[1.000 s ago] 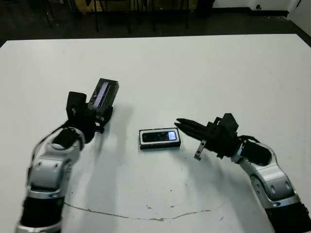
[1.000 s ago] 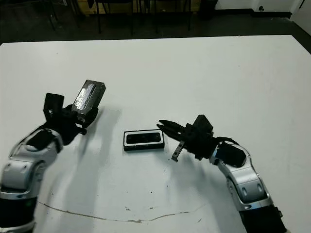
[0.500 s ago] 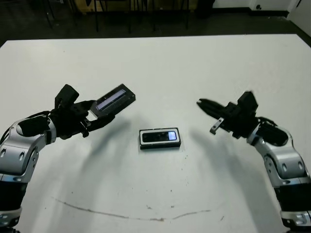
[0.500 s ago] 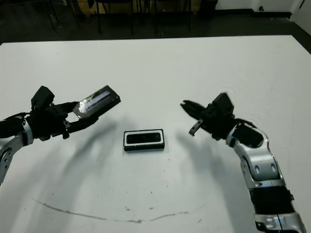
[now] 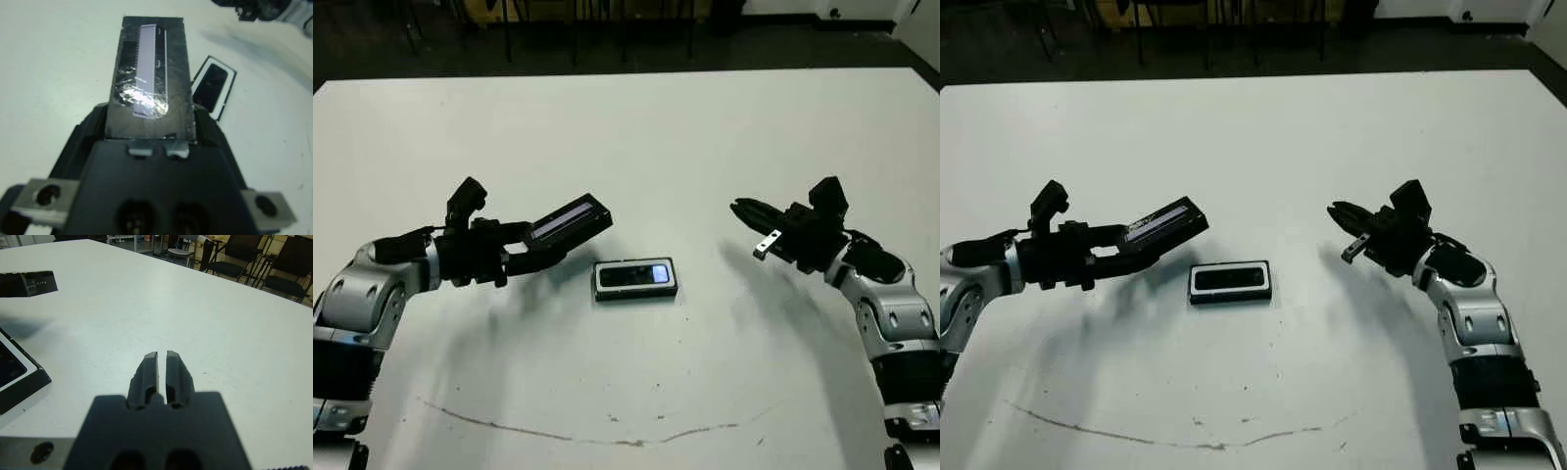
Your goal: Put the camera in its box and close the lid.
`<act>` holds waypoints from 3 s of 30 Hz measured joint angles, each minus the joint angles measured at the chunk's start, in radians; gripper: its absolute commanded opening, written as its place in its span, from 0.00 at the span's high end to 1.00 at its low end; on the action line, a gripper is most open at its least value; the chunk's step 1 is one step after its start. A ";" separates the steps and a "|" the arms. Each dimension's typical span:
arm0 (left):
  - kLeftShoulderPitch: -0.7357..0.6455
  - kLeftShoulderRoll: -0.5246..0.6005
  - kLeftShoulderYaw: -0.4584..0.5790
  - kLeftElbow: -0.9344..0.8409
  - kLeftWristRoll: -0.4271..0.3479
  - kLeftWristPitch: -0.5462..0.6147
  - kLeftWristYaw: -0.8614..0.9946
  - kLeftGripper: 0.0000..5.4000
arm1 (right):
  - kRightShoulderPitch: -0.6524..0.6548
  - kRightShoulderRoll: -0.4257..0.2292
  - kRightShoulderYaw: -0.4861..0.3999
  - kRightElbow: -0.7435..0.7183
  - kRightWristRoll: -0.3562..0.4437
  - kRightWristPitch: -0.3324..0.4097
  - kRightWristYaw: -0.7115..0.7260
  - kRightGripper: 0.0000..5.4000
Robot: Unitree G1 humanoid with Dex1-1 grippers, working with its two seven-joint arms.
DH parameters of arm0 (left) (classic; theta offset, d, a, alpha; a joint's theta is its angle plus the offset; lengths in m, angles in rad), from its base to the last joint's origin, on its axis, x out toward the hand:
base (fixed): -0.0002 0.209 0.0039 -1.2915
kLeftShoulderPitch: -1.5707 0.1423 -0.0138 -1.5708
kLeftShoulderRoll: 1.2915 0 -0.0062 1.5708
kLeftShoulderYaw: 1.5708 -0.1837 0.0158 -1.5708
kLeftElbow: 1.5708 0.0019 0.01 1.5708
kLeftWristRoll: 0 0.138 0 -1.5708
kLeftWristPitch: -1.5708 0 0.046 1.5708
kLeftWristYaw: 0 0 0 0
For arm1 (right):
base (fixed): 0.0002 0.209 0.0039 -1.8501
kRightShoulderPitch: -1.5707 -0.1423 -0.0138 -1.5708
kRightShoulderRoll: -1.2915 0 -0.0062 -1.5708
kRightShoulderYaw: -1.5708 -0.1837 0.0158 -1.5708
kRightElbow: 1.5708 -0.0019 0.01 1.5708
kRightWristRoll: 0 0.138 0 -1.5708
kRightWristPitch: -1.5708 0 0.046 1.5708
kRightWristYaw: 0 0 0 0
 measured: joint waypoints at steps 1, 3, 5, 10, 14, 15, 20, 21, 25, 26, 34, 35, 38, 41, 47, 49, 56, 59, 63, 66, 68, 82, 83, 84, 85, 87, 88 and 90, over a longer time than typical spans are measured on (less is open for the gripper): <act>-0.002 -0.005 -0.005 0.011 0.000 -0.003 -0.004 0.50 | 0.000 0.000 0.000 0.002 -0.004 -0.013 0.000 1.00; -0.007 -0.020 -0.019 0.038 0.001 -0.014 -0.020 0.50 | -0.001 0.001 0.000 0.014 -0.005 -0.031 0.004 1.00; -0.012 -0.029 -0.033 0.064 0.004 -0.028 -0.038 0.50 | -0.001 0.002 0.000 0.026 -0.005 -0.038 0.008 1.00; -0.048 -0.044 -0.069 0.127 0.011 -0.029 -0.083 0.50 | -0.003 0.004 0.000 0.038 -0.004 -0.038 0.013 1.00; -0.097 -0.047 -0.102 0.194 0.017 0.009 -0.126 0.50 | -0.003 0.005 0.000 0.038 -0.005 -0.039 0.013 1.00; -0.109 -0.049 -0.110 0.210 0.022 0.012 -0.135 0.50 | -0.003 0.005 0.000 0.037 -0.004 -0.039 0.013 1.00; -0.148 -0.051 -0.145 0.249 0.053 0.002 -0.181 0.50 | -0.001 0.004 0.000 0.015 -0.009 -0.038 0.011 1.00; -0.152 -0.051 -0.148 0.255 0.055 -0.001 -0.190 0.50 | 0.000 0.004 0.001 0.011 -0.012 -0.038 0.009 1.00; -0.170 -0.051 -0.170 0.269 0.067 -0.003 -0.233 0.50 | 0.006 0.004 0.001 -0.008 -0.018 -0.038 -0.001 1.00; -0.174 -0.051 -0.173 0.270 0.070 -0.003 -0.238 0.50 | 0.007 0.004 0.001 -0.008 -0.018 -0.038 -0.001 1.00; -0.175 -0.050 -0.180 0.255 0.077 -0.009 -0.268 0.50 | 0.010 0.004 0.001 -0.018 -0.019 -0.037 -0.001 1.00; -0.175 -0.050 -0.181 0.251 0.077 -0.009 -0.272 0.50 | 0.011 0.003 0.001 -0.022 -0.020 -0.037 -0.002 1.00; -0.173 -0.048 -0.184 0.216 0.079 -0.009 -0.273 0.50 | 0.013 0.000 0.002 -0.025 -0.026 -0.038 -0.002 1.00; -0.171 -0.048 -0.184 0.179 0.078 -0.006 -0.272 0.50 | 0.015 0.000 0.002 -0.025 -0.027 -0.038 -0.001 1.00; -0.161 -0.048 -0.215 0.147 0.121 -0.072 -0.251 0.50 | 0.020 -0.002 0.001 -0.044 -0.027 -0.036 -0.001 1.00; -0.160 -0.049 -0.226 0.146 0.142 -0.128 -0.247 0.50 | 0.024 -0.003 0.002 -0.050 -0.028 -0.036 -0.001 1.00; -0.173 -0.047 -0.304 0.106 0.250 -0.235 -0.209 0.50 | 0.035 -0.005 0.001 -0.060 -0.031 -0.025 0.000 1.00; -0.183 -0.044 -0.327 0.080 0.278 -0.241 -0.191 0.50 | 0.035 -0.005 0.001 -0.059 -0.030 -0.025 0.001 1.00; -0.196 -0.039 -0.350 0.070 0.301 -0.242 -0.183 0.50 | 0.035 -0.005 0.001 -0.060 -0.028 -0.024 0.003 1.00; -0.206 -0.036 -0.362 0.072 0.308 -0.250 -0.184 0.50 | 0.037 -0.005 0.001 -0.060 -0.026 -0.024 0.007 1.00; -0.209 -0.036 -0.364 0.075 0.308 -0.250 -0.185 0.50 | 0.037 -0.005 0.001 -0.059 -0.026 -0.026 0.013 1.00; -0.216 -0.035 -0.343 0.121 0.250 -0.181 -0.225 0.50 | 0.039 -0.005 0.001 -0.065 -0.026 0.002 0.014 1.00; -0.214 -0.035 -0.335 0.134 0.240 -0.184 -0.230 0.50 | 0.039 -0.005 0.001 -0.064 -0.026 0.002 0.014 1.00; -0.211 -0.035 -0.327 0.147 0.230 -0.190 -0.236 0.50 | 0.039 -0.005 0.001 -0.064 -0.026 0.002 0.014 1.00; -0.206 -0.035 -0.317 0.162 0.220 -0.195 -0.243 0.50 | 0.039 -0.005 0.001 -0.064 -0.027 0.002 0.013 1.00; -0.202 -0.035 -0.299 0.193 0.205 -0.197 -0.261 0.50 | 0.039 -0.005 0.002 -0.064 -0.027 0.004 0.013 1.00; -0.202 -0.035 -0.294 0.205 0.201 -0.197 -0.269 0.50 | 0.039 -0.005 0.002 -0.064 -0.027 0.007 0.013 1.00; -0.202 -0.035 -0.289 0.223 0.195 -0.198 -0.283 0.50 | 0.039 -0.005 0.002 -0.060 -0.027 0.008 0.015 1.00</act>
